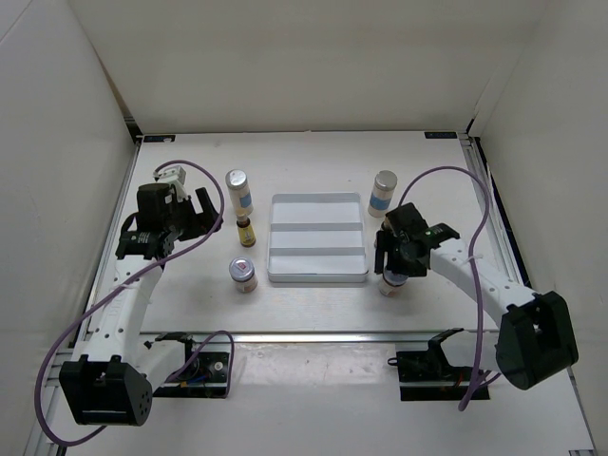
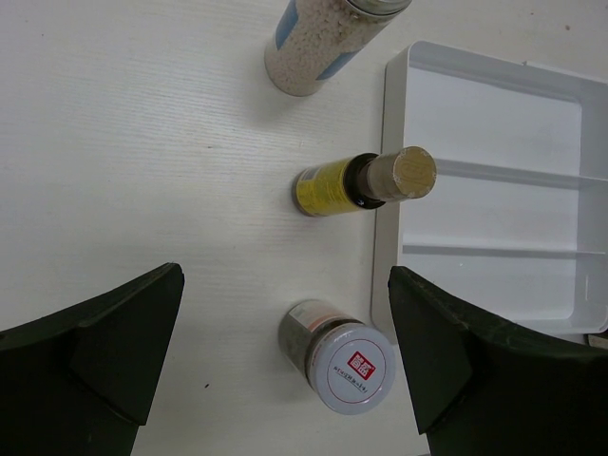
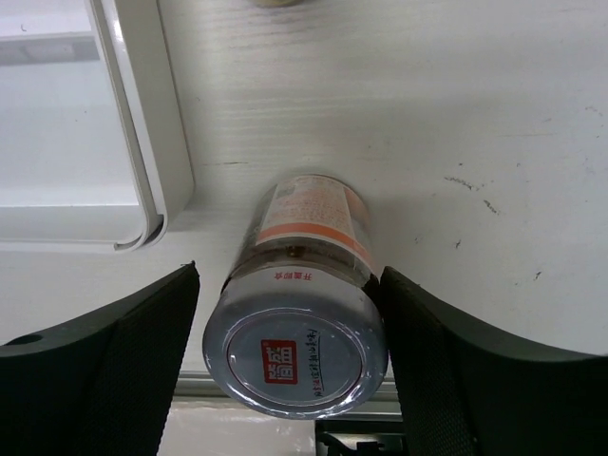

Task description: Organize the condiment bottles

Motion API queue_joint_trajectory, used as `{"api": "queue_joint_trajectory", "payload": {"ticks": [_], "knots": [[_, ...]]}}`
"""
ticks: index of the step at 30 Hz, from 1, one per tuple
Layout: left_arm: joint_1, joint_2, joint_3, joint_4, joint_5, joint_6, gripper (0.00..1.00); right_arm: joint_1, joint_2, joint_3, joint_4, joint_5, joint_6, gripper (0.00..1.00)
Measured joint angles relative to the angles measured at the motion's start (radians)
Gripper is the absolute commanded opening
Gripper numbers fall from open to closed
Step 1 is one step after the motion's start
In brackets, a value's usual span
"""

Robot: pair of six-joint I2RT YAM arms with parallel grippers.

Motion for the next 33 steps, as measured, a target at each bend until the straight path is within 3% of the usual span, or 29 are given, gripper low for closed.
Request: {"api": "queue_joint_trajectory", "payload": {"ticks": [5, 6, 8, 12, 15, 19, 21, 22, 24, 33], "knots": [[0.000, 0.000, 0.000, 0.000, -0.001, 0.000, 1.00, 0.003, 0.010, -0.002, -0.002, 0.010, 0.023, 0.69], [0.000, 0.000, 0.000, 0.000, -0.001, 0.000, 1.00, 0.003, 0.014, -0.002, -0.002, 0.013, 0.027, 0.61], [0.000, 0.000, 0.000, 0.000, -0.003, 0.000, 1.00, 0.003, 0.020, 0.001, -0.004, 0.027, 0.035, 0.54], [0.000, 0.000, 0.000, 0.000, -0.007, 0.000, 1.00, 0.012, 0.026, 0.008, -0.017, 0.049, 0.058, 0.25], [0.000, 0.000, 0.000, 0.000, -0.008, 0.000, 1.00, 0.035, 0.021, 0.017, -0.052, 0.090, 0.069, 0.15], [0.000, 0.000, 0.000, 0.000, -0.008, 0.000, 1.00, 0.116, -0.026, 0.073, -0.123, 0.150, 0.059, 0.13], [0.000, 0.000, 0.000, 0.000, -0.008, 0.000, 1.00, 0.169, -0.043, 0.136, -0.141, 0.170, 0.044, 0.08], [0.000, 0.000, 0.000, 0.000, -0.008, 0.000, 1.00, 0.194, -0.045, 0.172, -0.141, 0.179, 0.036, 0.01], [0.000, 0.000, 0.000, 0.000, -0.008, 0.000, 1.00, 0.244, -0.036, 0.237, -0.137, 0.190, 0.017, 0.00], [0.000, 0.000, 0.000, 0.000, -0.011, 0.000, 1.00, 0.308, 0.199, 0.346, -0.080, 0.185, -0.061, 0.00]]}}
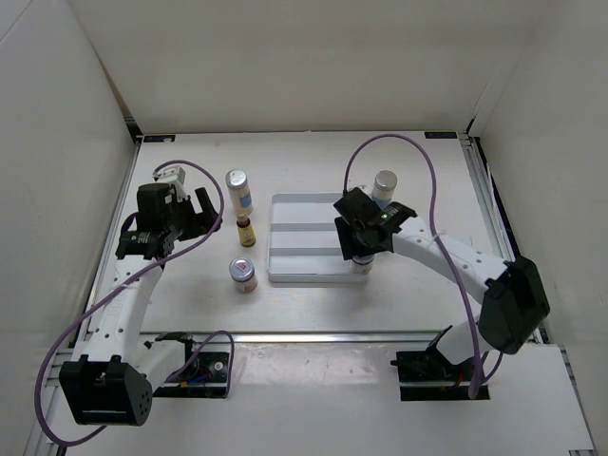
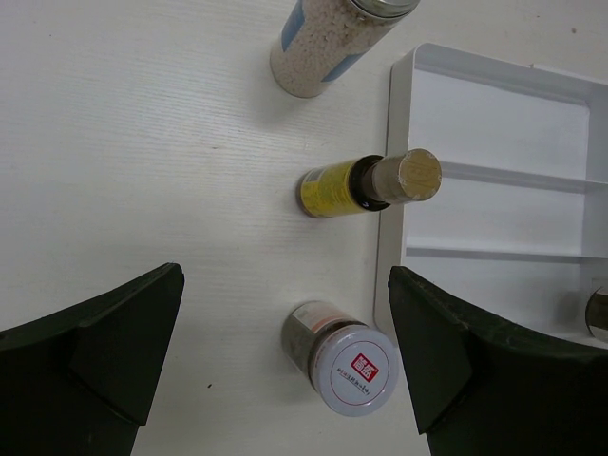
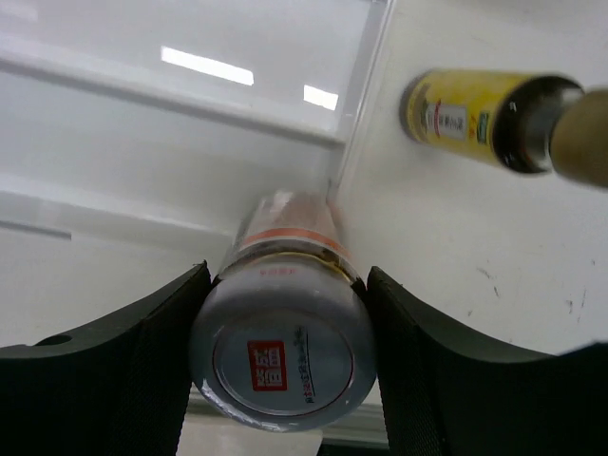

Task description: Organize the condiment bottles

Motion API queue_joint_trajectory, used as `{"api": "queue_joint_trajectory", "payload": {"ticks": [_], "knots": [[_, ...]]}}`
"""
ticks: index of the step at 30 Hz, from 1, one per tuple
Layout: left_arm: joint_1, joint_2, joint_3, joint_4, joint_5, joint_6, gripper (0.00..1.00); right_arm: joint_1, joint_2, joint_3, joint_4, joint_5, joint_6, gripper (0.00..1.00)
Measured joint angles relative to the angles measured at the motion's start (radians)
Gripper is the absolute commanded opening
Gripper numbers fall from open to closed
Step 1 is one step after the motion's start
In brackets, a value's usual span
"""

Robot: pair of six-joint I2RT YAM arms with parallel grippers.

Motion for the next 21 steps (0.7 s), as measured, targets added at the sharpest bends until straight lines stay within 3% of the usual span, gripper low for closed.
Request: {"api": "queue_joint_trajectory", "payload": {"ticks": [14, 21], "knots": [[0.000, 0.003, 0.000, 0.000, -0.005, 0.000, 1.00, -0.003, 0.064, -0.040, 0.150, -0.075, -0.037, 0.00], [0.000, 0.003, 0.000, 0.000, -0.005, 0.000, 1.00, -0.003, 0.090, -0.044, 0.172, -0.092, -0.033, 0.35]]}}
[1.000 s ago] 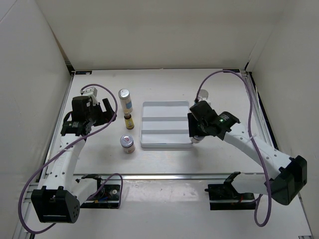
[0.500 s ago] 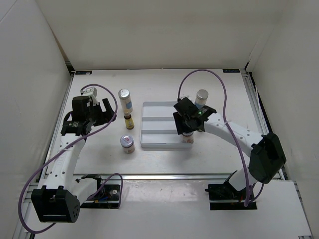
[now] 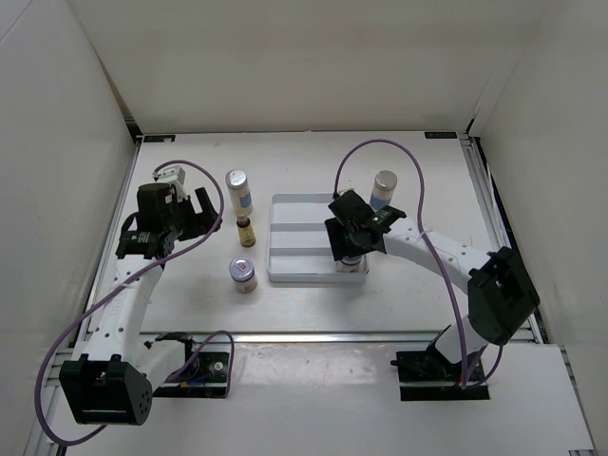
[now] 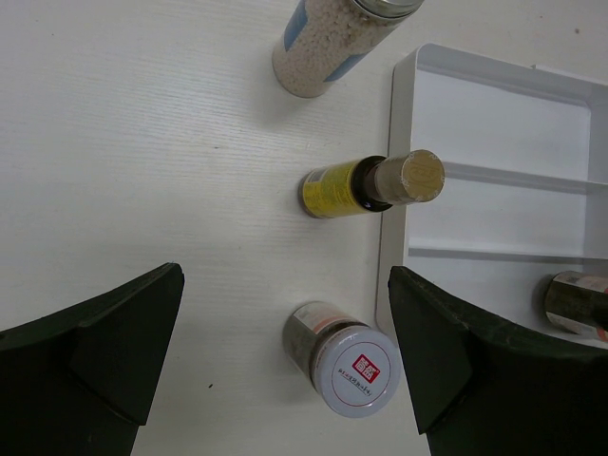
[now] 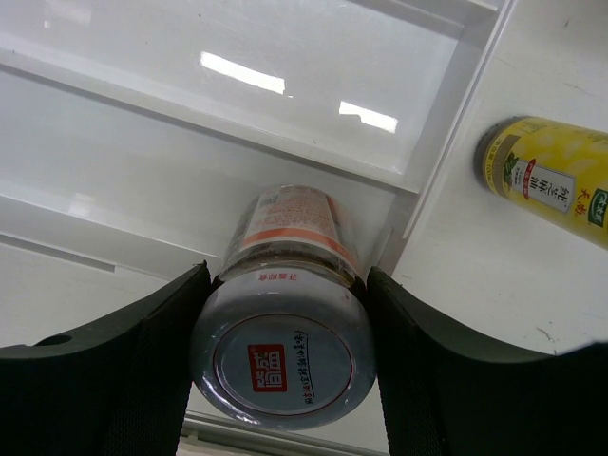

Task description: Organize the condiment bottles

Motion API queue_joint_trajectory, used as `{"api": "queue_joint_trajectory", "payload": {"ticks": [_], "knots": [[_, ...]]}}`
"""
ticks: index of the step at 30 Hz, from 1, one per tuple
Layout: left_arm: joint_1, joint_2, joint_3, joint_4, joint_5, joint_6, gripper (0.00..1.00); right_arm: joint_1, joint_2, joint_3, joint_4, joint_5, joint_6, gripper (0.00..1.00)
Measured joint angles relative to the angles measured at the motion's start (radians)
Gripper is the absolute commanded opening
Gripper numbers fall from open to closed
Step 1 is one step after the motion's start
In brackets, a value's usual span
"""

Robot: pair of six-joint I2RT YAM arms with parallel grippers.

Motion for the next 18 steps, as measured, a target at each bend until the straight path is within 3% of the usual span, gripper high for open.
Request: {"api": "queue_joint_trajectory", "payload": {"ticks": [8, 9, 10, 18], "knots": [[-0.001, 0.007, 0.000, 0.000, 0.001, -0.001, 1.00, 0.000, 0.006, -0.010, 0.001, 0.013, 0.016, 0.87], [-0.002, 0.006, 0.000, 0.000, 0.002, -0.001, 1.00, 0.001, 0.005, -0.009, -0.005, 0.019, 0.017, 0.87], [-0.005, 0.000, 0.000, -0.001, 0.002, -0.002, 1.00, 0.003, 0.002, -0.005, -0.017, 0.027, 0.016, 1.00], [-0.085, -0.156, -0.026, 0.013, 0.039, -0.010, 1.00, 0.050, -0.130, 0.097, -0.097, 0.119, -0.016, 1.00]]}}
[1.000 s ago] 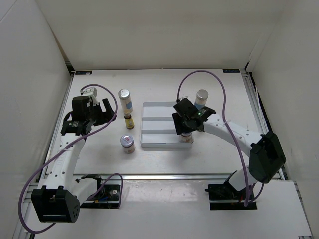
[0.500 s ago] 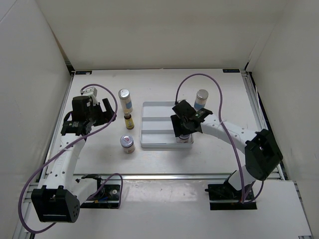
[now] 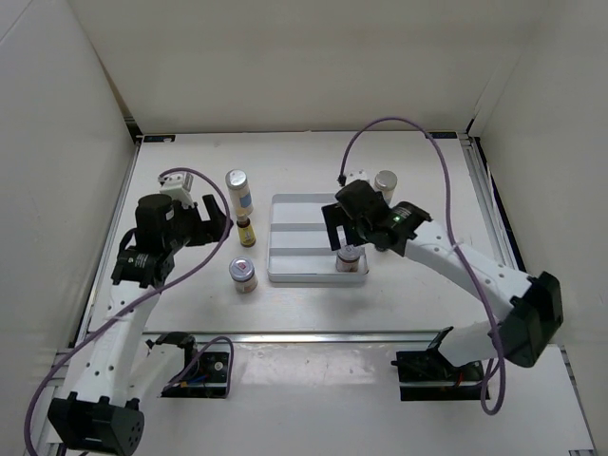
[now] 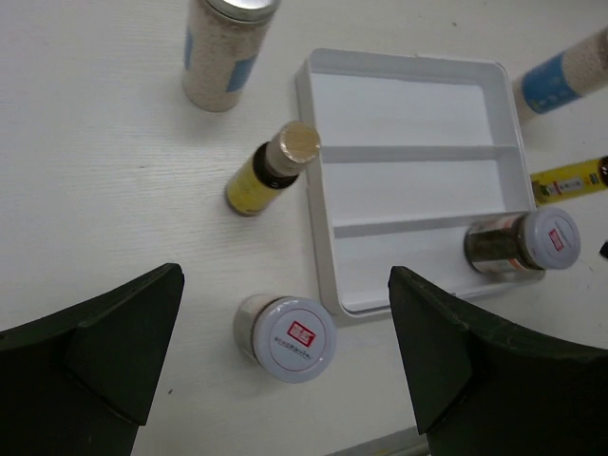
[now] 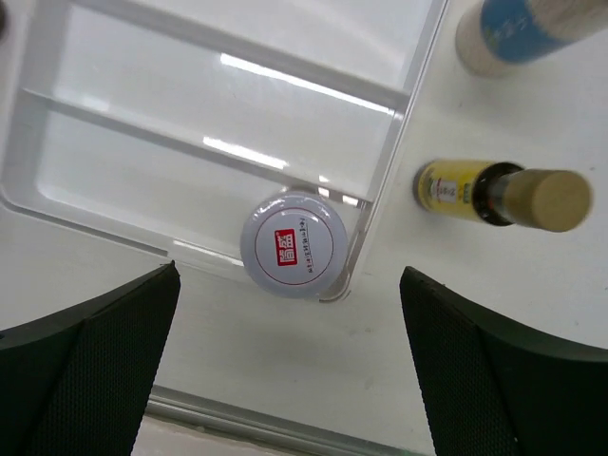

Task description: Organize the condiment bottles

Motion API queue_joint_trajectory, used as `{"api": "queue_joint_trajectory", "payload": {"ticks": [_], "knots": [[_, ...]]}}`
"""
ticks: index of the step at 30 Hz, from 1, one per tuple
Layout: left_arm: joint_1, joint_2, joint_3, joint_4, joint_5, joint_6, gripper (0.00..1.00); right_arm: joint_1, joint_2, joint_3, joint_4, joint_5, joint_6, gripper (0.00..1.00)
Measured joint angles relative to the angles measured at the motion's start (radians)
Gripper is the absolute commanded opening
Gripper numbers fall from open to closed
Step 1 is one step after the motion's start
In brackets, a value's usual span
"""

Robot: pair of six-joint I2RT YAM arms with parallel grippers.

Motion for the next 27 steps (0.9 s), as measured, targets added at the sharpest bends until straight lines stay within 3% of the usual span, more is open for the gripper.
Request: {"api": "queue_joint_trajectory", "payload": {"ticks": [9, 14, 22, 27], "knots": [[-0.120, -0.006, -0.015, -0.070, 0.024, -0.046, 1.00, 0.002, -0.116, 0.051, -0.008, 0.025, -0.032, 1.00], [-0.244, 0.040, -0.022, -0.116, 0.009, -0.124, 1.00, 0.002, -0.127, 0.042, -0.027, 0.023, -0.030, 1.00], [-0.508, 0.162, -0.043, -0.235, -0.200, -0.280, 1.00, 0.002, -0.138, 0.033, -0.033, 0.023, -0.030, 1.00], [-0.525, 0.153, -0.046, -0.310, -0.360, -0.369, 1.00, 0.002, -0.140, 0.024, -0.048, 0.014, -0.030, 1.00]]}}
